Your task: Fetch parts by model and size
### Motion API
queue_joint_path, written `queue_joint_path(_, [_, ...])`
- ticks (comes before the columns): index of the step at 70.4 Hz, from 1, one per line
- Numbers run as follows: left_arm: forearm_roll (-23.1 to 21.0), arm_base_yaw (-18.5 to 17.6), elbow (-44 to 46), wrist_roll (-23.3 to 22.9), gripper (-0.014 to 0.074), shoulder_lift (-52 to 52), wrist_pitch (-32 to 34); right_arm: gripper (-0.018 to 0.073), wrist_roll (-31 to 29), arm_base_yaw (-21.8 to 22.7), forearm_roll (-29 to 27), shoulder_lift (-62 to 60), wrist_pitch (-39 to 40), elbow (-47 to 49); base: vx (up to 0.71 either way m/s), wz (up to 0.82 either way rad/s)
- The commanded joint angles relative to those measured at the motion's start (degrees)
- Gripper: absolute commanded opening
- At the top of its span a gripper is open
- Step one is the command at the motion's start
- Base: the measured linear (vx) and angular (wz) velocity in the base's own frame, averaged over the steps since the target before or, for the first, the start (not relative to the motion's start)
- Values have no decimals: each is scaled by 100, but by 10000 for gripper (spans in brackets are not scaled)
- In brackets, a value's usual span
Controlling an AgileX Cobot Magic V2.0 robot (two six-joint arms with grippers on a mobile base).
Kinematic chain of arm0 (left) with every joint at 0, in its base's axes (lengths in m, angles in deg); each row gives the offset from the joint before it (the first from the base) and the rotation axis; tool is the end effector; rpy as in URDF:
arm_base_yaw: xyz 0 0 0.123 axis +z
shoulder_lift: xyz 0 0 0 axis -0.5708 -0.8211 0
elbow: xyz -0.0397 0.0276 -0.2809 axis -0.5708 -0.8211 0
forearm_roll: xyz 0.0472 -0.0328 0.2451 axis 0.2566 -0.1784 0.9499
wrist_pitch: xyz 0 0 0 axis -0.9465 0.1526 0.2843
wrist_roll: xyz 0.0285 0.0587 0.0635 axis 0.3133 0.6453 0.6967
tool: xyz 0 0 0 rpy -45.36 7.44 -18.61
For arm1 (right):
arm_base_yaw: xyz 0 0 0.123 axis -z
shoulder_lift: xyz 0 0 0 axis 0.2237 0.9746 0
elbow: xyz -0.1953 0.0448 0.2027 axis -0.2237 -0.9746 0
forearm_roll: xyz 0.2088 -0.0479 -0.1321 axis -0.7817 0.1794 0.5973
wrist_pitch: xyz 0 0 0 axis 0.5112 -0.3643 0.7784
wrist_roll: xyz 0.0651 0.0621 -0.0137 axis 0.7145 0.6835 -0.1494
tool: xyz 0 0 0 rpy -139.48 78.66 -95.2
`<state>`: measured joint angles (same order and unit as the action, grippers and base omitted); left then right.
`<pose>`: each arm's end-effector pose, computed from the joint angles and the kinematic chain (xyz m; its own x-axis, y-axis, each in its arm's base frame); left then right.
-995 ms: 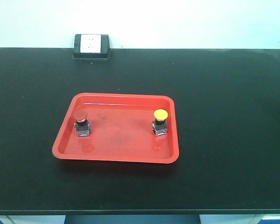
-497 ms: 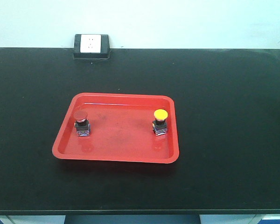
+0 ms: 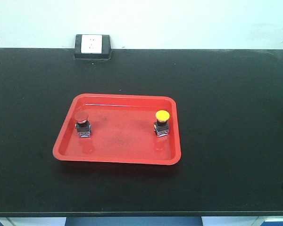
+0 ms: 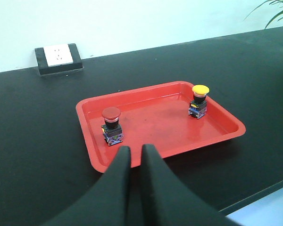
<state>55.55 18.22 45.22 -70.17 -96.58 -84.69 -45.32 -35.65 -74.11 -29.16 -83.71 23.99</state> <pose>0.0380 -0.0204 0.2914 -0.2199 0.0397 -0.9747 0.3680 0.9287 -0.0452 0.0469 0.0182 0.2803 -0.1258 -0.1016 -0.9868 -0.3789 0.9243 -0.0469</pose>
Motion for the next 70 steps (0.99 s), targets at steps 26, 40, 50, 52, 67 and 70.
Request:
queue_joint_path(26, [-94,-49,131,-9,-8,-77,406,-10,-57,24,35,81,466,143,0,0])
queue_joint_path(40, [-94,-49,131,-9,-8,-77,406,-10,-57,24,35,81,466,143,0,0])
queue_joint_path(50, [-94,-49,131,-9,-8,-77,406,-10,-57,24,35,81,466,143,0,0])
queue_joint_path(52, [-94,-49,131,-9,-8,-77,406,-10,-57,24,35,81,466,143,0,0])
queue_joint_path(67, [133,-44,-102,-9,-8,-77,468,-10,-57,24,35,81,466,143,0,0])
queue_joint_path(70, [315,-21,-214,3,-8,-58,569,-10,-51,24,35,81,466,143,0,0])
